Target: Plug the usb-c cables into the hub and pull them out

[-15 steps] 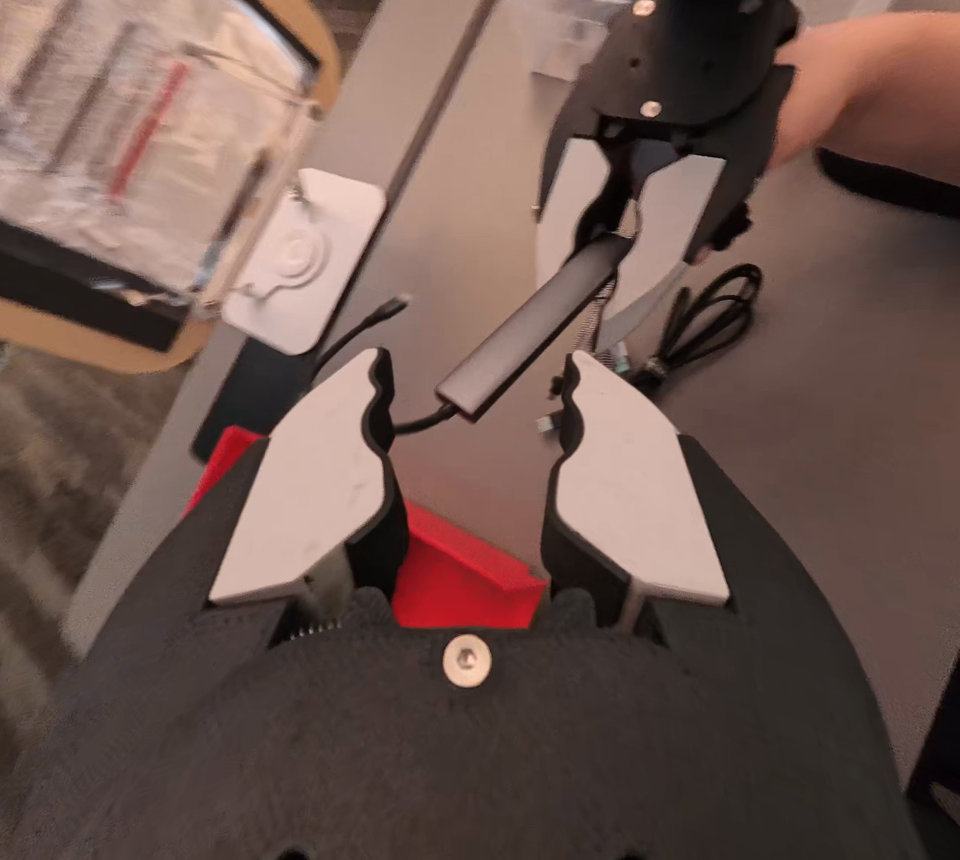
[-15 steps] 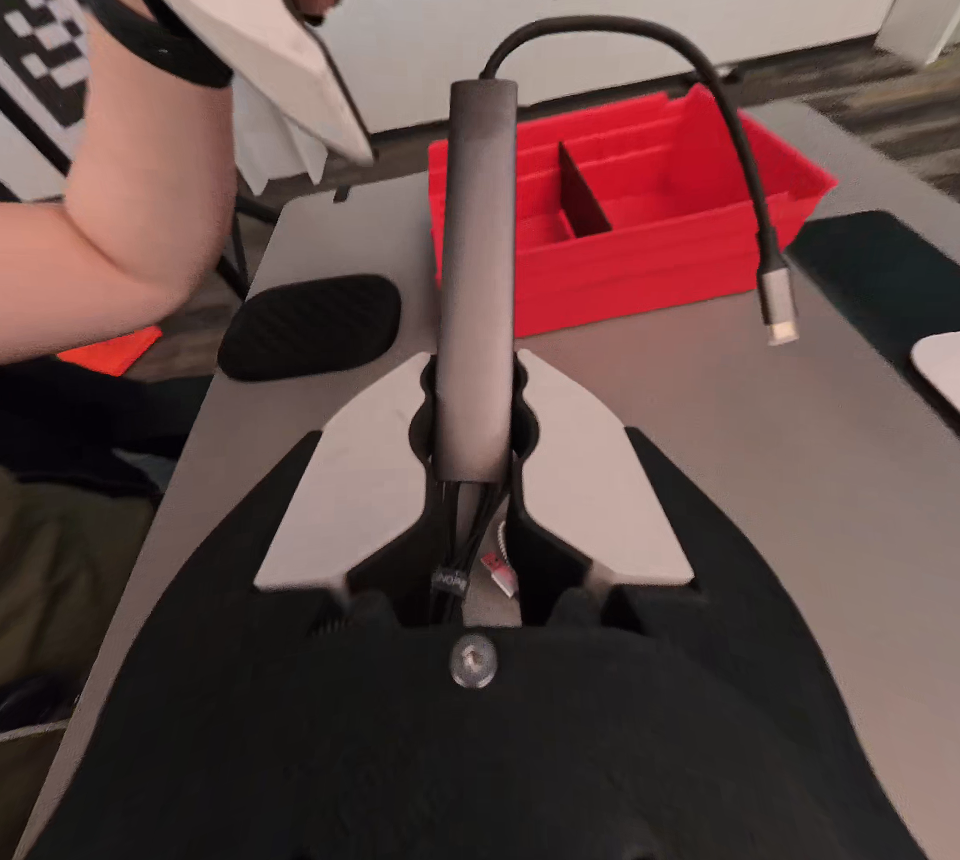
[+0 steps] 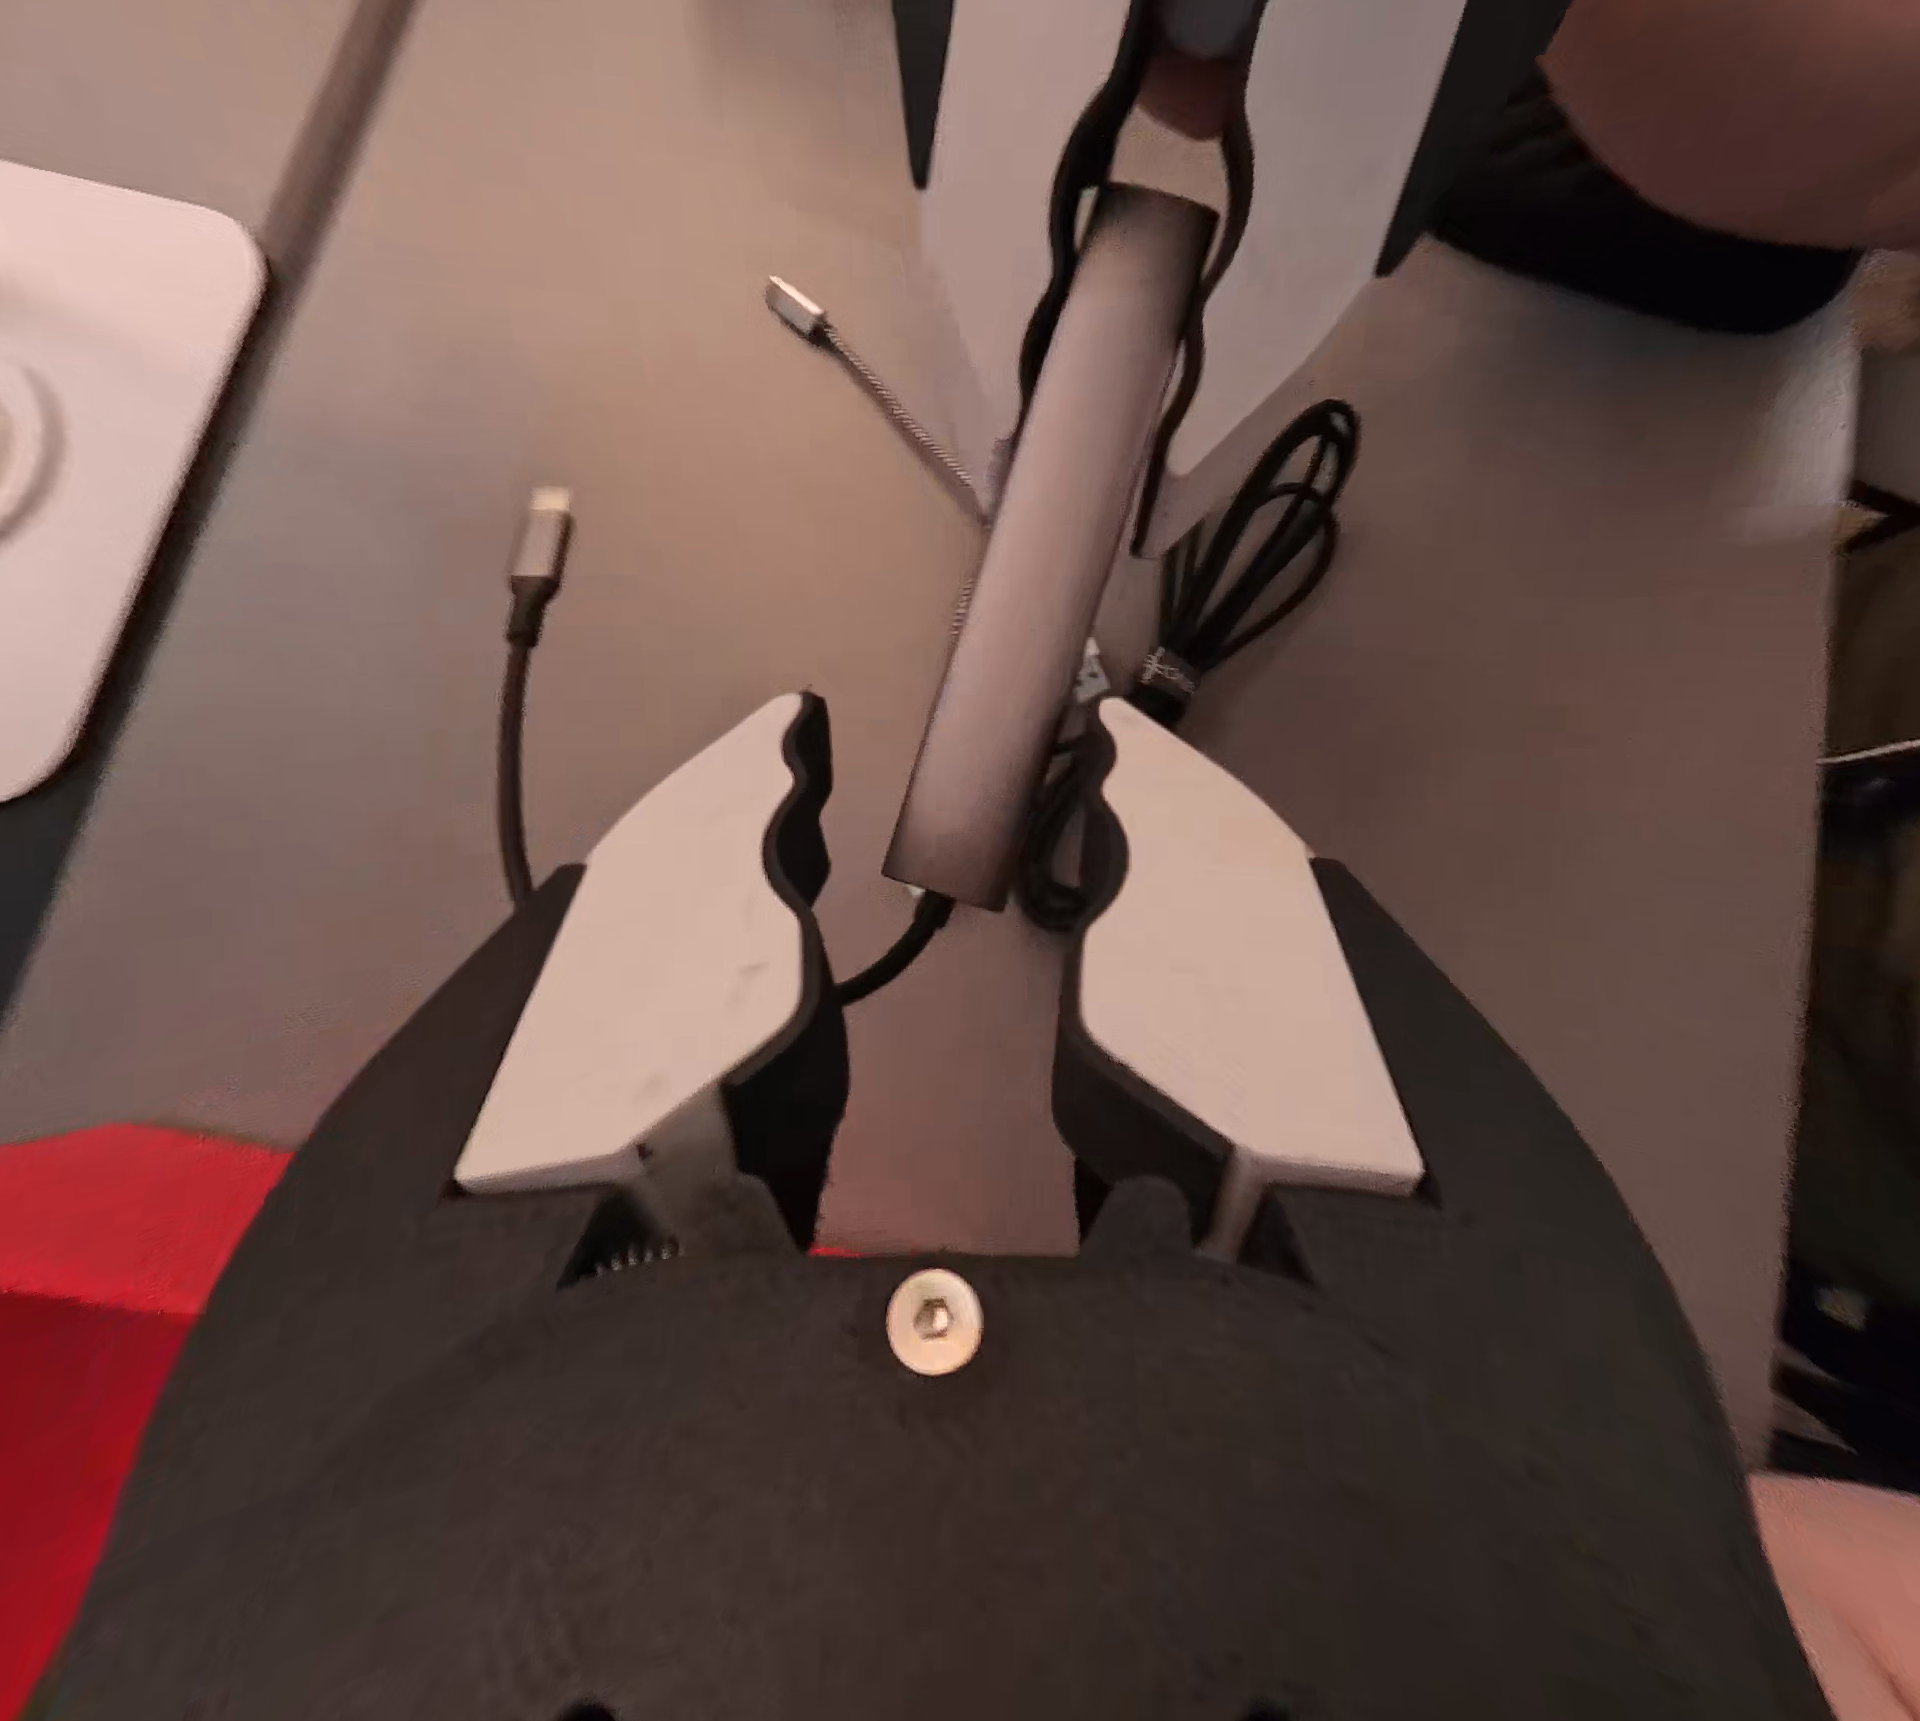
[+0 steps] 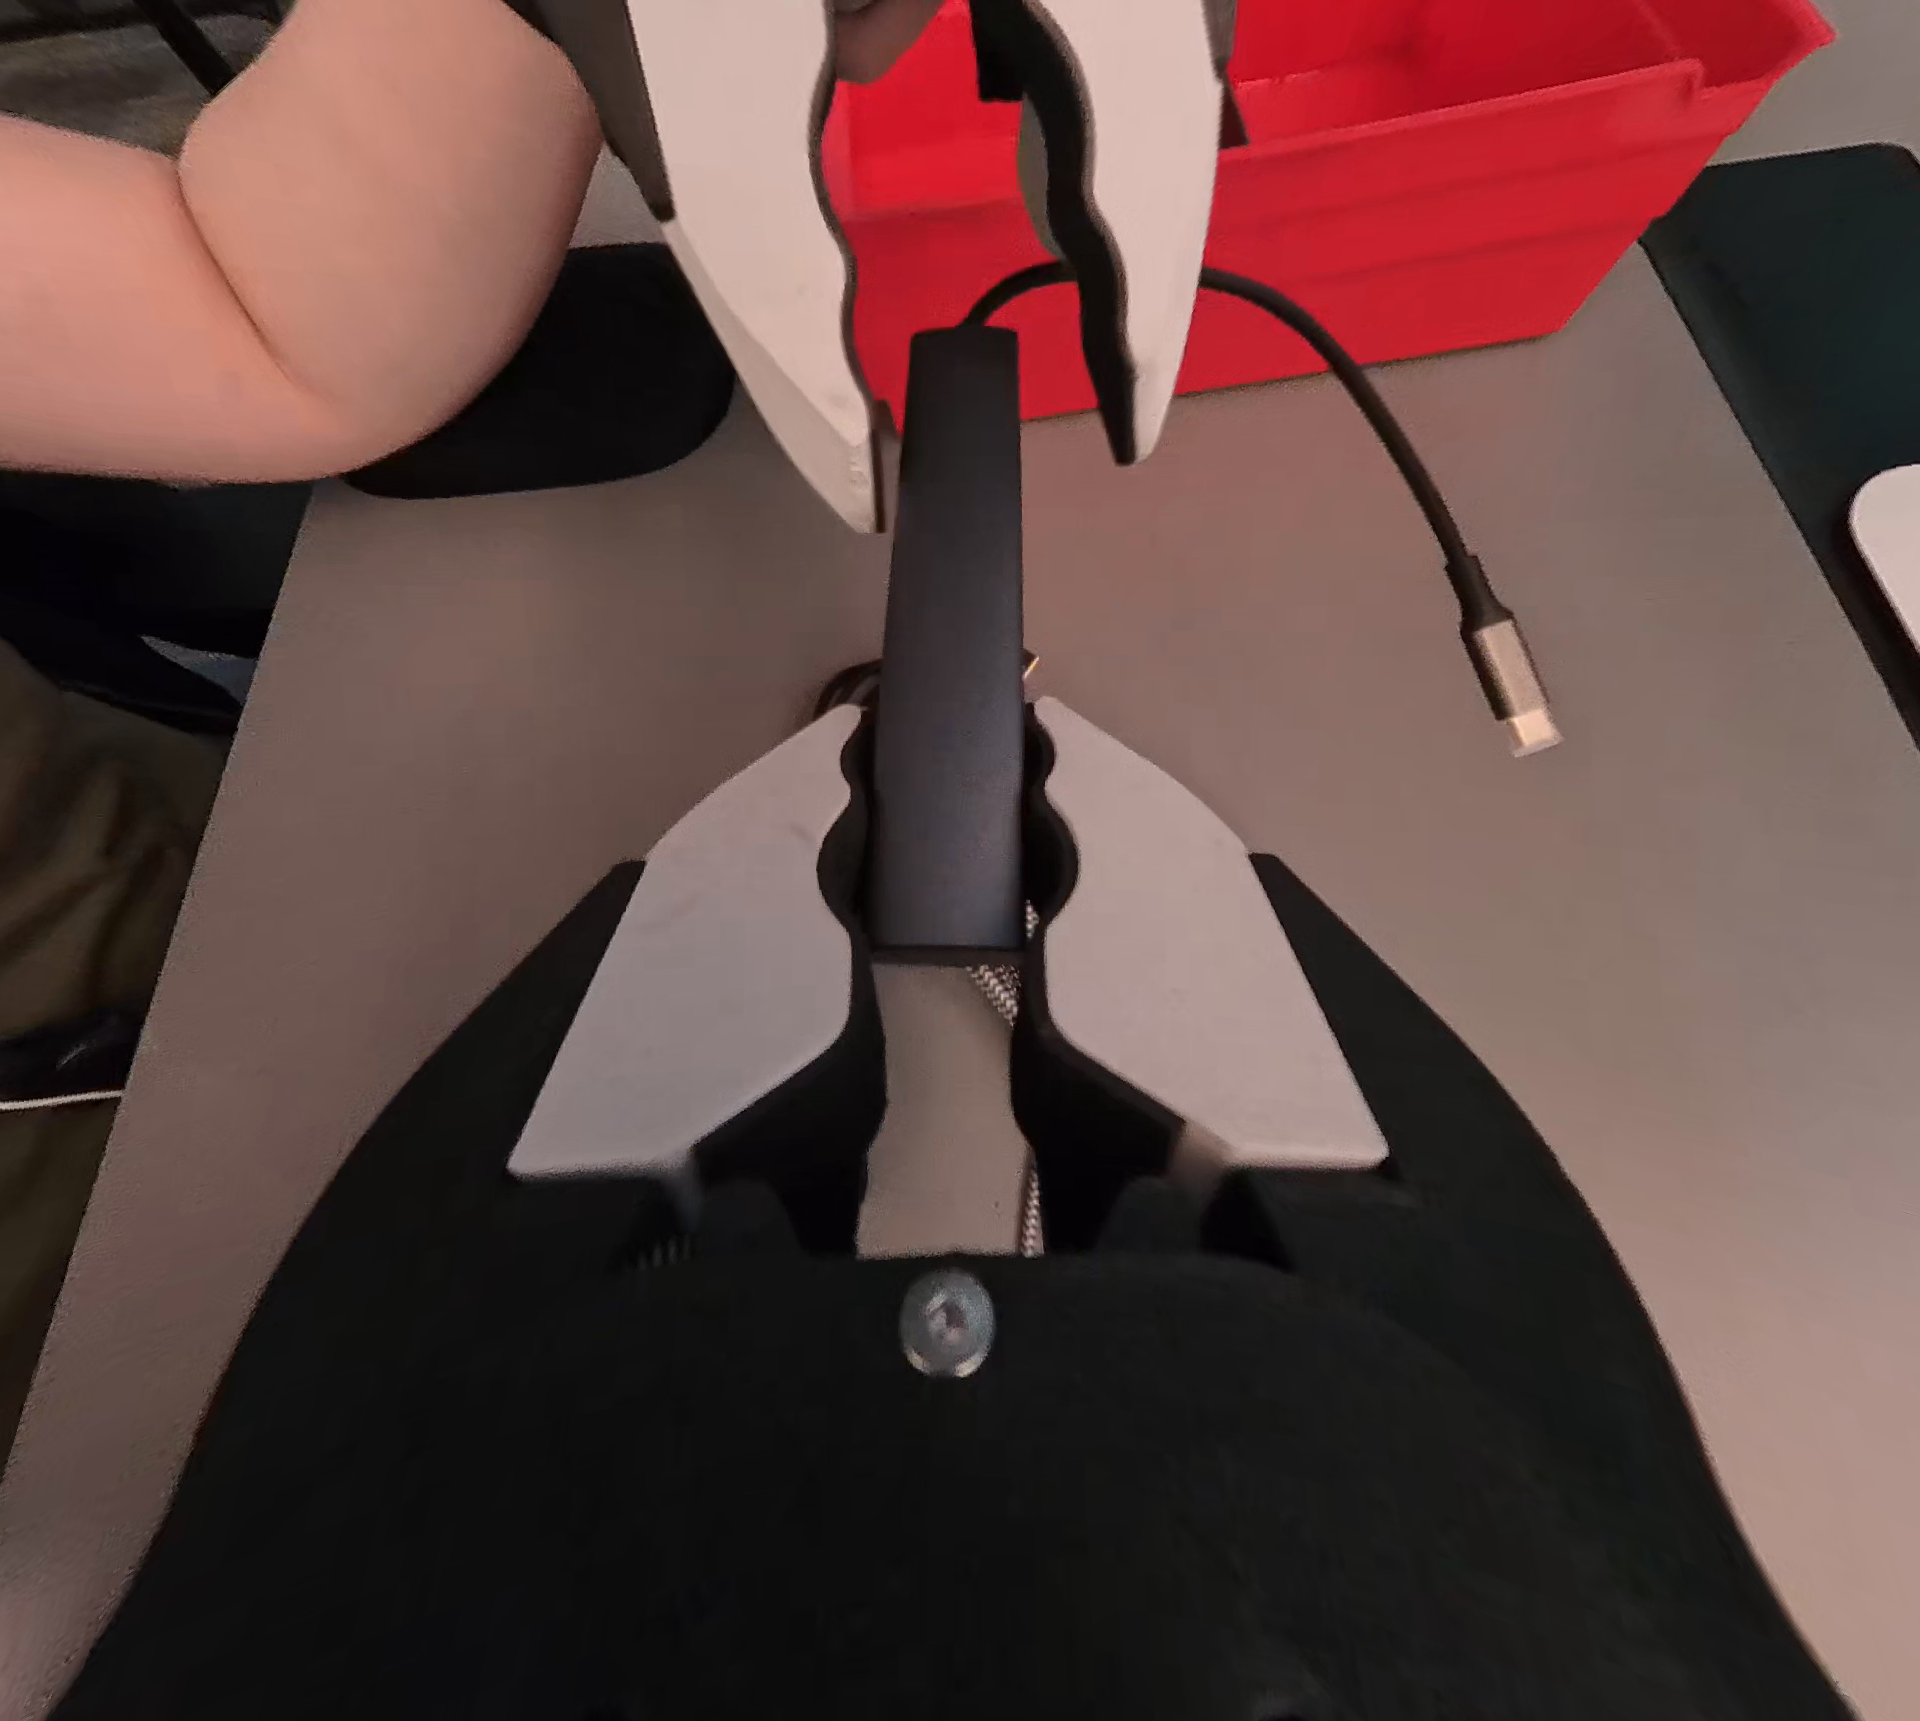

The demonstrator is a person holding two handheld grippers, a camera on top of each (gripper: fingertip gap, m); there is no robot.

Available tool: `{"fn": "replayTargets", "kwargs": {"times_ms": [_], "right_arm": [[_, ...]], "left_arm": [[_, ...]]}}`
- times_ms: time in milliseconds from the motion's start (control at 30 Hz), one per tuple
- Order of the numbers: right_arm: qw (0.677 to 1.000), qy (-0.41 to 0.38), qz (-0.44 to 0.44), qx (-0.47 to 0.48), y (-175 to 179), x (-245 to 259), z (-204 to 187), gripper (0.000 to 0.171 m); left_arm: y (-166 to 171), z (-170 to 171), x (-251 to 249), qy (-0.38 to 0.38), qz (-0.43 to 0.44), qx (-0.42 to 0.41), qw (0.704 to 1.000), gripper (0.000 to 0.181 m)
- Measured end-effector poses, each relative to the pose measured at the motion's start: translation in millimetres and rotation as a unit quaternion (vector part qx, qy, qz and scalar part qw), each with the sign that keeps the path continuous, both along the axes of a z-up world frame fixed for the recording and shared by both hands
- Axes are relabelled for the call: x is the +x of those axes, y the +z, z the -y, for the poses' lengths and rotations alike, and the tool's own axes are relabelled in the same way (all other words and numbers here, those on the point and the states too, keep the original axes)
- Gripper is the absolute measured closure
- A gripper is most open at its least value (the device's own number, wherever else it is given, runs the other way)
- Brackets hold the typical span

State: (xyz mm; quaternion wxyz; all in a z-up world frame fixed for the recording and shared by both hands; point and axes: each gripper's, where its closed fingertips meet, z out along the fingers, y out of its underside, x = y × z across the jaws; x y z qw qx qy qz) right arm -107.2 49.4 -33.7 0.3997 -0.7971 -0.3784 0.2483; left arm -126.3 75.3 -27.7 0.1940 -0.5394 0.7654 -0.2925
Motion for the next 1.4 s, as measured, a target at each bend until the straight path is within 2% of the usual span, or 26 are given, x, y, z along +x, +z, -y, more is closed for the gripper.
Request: {"fn": "replayTargets", "kwargs": {"times_ms": [133,267,367,467,567,733,833,967,1233,1400], "right_arm": [[1.000,0.004,0.015,0.003,-1,2,1,0.146],[1.000,0.019,0.017,-0.006,-4,-1,6,0.146],[0.999,0.021,0.039,-0.008,-11,2,7,0.146],[1.000,-0.007,0.017,0.005,-3,7,-3,0.145],[0.999,-0.032,-0.003,0.028,5,14,-13,0.140],[0.977,-0.101,0.058,0.176,29,38,-35,0.136],[0.976,-0.099,0.091,0.169,22,44,-33,0.135],[0.969,-0.120,0.131,0.172,14,57,-40,0.135],[0.939,-0.149,0.106,0.290,54,57,-43,0.136],[0.913,-0.218,0.099,0.332,69,78,-50,0.135]], "left_arm": [[-6,17,7,-0.033,-0.007,-0.058,0.998,0.140],[-34,31,5,-0.079,-0.082,-0.045,0.993,0.155],[-44,33,6,-0.082,-0.106,-0.036,0.990,0.158],[-36,24,11,-0.057,-0.086,-0.039,0.994,0.157],[-20,18,8,-0.035,-0.069,-0.078,0.994,0.158],[-13,-15,-2,0.036,-0.061,-0.064,0.995,0.159],[-13,-29,-4,0.073,-0.064,-0.059,0.994,0.159],[-18,-36,0,0.104,-0.073,-0.066,0.990,0.159],[-15,-43,8,0.141,-0.059,-0.118,0.981,0.159],[-7,-41,8,0.143,-0.049,-0.124,0.981,0.160]]}}
